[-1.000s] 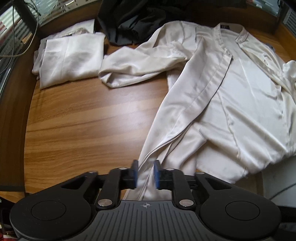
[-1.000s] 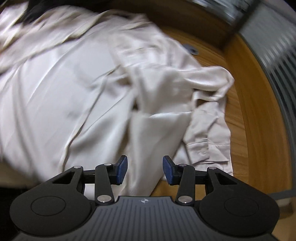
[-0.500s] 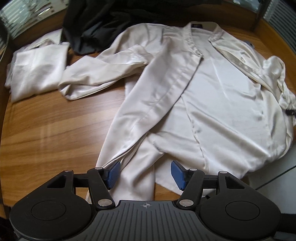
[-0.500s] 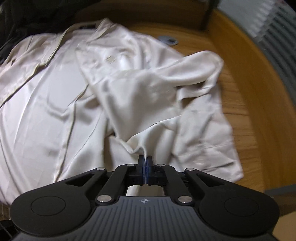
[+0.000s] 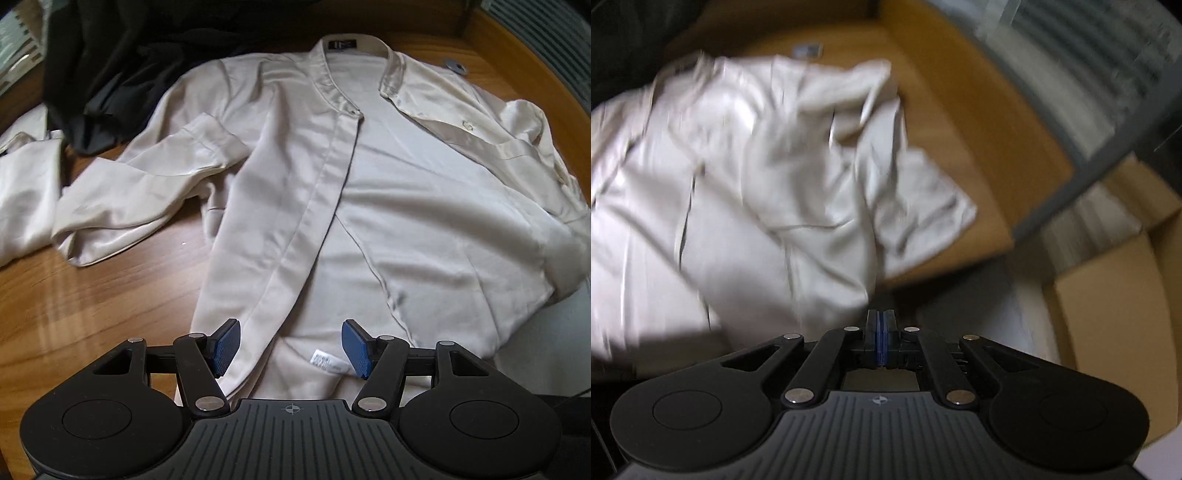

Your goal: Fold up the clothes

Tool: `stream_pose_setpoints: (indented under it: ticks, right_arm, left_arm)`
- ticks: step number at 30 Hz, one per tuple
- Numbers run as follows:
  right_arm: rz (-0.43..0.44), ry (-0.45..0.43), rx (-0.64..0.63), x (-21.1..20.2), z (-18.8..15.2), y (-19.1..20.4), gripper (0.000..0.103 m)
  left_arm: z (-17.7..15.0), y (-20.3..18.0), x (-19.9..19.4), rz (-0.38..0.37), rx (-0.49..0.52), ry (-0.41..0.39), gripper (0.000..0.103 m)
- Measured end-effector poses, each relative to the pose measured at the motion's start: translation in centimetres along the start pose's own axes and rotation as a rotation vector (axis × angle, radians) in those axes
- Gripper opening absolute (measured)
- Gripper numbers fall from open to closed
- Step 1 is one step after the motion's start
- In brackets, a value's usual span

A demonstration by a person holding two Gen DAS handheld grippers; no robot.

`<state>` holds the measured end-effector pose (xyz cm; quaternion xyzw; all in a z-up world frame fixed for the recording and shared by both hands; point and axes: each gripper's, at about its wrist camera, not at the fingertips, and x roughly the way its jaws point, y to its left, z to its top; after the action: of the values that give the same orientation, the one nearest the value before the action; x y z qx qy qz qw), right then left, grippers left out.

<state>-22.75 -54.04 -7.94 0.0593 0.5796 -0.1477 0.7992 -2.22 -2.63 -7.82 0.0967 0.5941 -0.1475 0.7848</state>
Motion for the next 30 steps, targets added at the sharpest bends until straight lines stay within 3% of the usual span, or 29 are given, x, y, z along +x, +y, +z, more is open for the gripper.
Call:
stream_pose_setpoints:
  ticks: [5, 6, 7, 15, 23, 30]
  right_arm:
    - [0.014, -0.076, 0.025, -1.0, 0.9, 0.4, 0.009]
    - [0.021, -0.093, 0.014, -1.1, 1.5, 0.8, 0.015]
    - [0.026, -0.108, -0.002, -1.1, 2.2, 1.4, 0.022]
    - [0.109, -0.178, -0.223, 1.9, 9.5, 6.8, 0.042]
    - [0.244, -0.162, -0.471, 5.4, 14.7, 12.6, 0.047]
    - [0.362, -0.158, -0.621, 5.1, 15.2, 16.9, 0.049]
  left_arm:
    - [0.8, 0.2, 1.3, -0.001, 0.028, 0.015, 0.066]
    - [0.9, 0.3, 1.5, 0.0, 0.034, 0.016, 0.068]
    - [1.0, 0.3, 1.6, 0.001, 0.039, 0.017, 0.068]
    - [1.3, 0.7, 2.1, 0.021, 0.068, 0.014, 0.07]
    - [0.3, 0.0, 1.3, 0.069, -0.017, 0.001, 0.078]
    - [-4.3, -0.1, 0.9, 0.173, -0.104, 0.009, 0.083]
